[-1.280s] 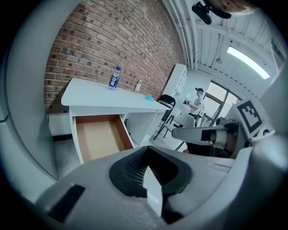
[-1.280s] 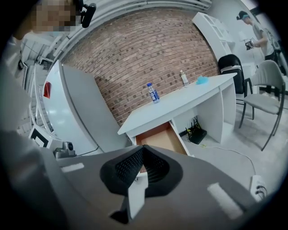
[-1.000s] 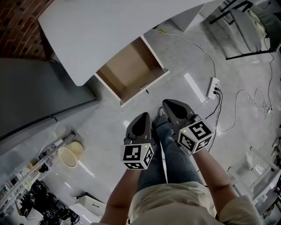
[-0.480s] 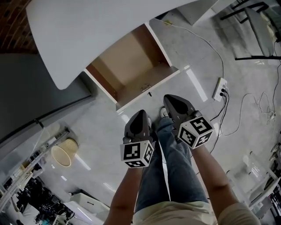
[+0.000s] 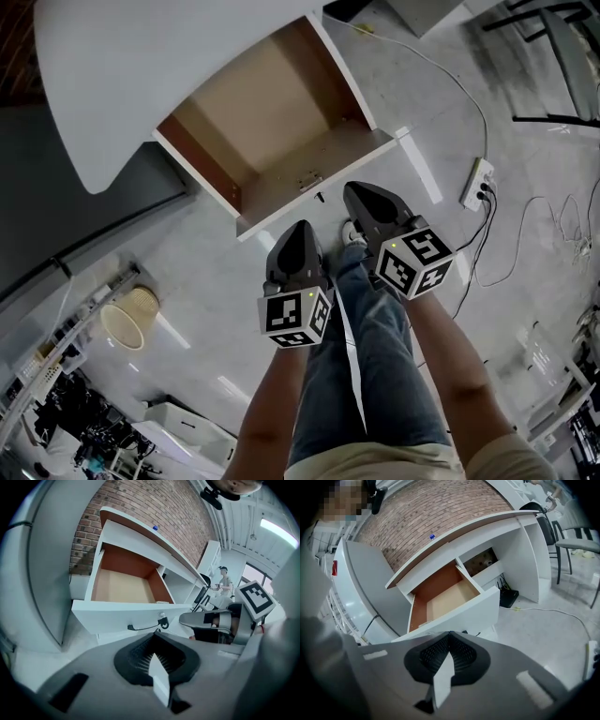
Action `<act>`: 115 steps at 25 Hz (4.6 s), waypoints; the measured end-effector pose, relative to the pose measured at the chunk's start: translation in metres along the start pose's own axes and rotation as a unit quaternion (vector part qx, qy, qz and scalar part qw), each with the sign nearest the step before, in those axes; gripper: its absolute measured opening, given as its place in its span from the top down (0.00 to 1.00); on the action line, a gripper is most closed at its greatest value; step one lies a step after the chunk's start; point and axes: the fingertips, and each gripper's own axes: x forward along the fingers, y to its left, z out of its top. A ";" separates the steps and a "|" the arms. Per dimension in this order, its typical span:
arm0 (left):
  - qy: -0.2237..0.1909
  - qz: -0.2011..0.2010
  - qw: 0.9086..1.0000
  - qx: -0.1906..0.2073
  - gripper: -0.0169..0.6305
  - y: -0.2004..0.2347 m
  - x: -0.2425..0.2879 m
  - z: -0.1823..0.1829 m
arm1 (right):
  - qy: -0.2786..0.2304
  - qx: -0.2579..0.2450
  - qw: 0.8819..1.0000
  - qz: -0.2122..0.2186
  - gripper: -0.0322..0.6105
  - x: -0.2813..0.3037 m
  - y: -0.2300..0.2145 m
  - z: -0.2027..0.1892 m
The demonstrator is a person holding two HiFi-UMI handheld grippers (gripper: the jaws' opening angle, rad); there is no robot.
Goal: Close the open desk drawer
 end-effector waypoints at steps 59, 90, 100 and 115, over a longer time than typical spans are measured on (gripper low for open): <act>-0.020 0.009 0.998 -0.064 0.60 0.035 0.073 0.015 | 0.040 -0.041 0.995 0.087 0.74 0.067 -0.013 -0.007; -0.061 0.011 0.997 -0.050 0.63 0.017 0.045 0.059 | -0.003 -0.046 0.993 0.109 0.73 0.048 0.020 0.041; -0.065 0.008 0.997 -0.047 0.65 0.015 0.042 0.068 | -0.009 -0.042 0.993 0.113 0.73 0.047 0.025 0.050; -0.059 0.008 0.997 -0.048 0.65 0.015 0.041 0.070 | -0.003 -0.045 0.993 0.111 0.73 0.046 0.025 0.051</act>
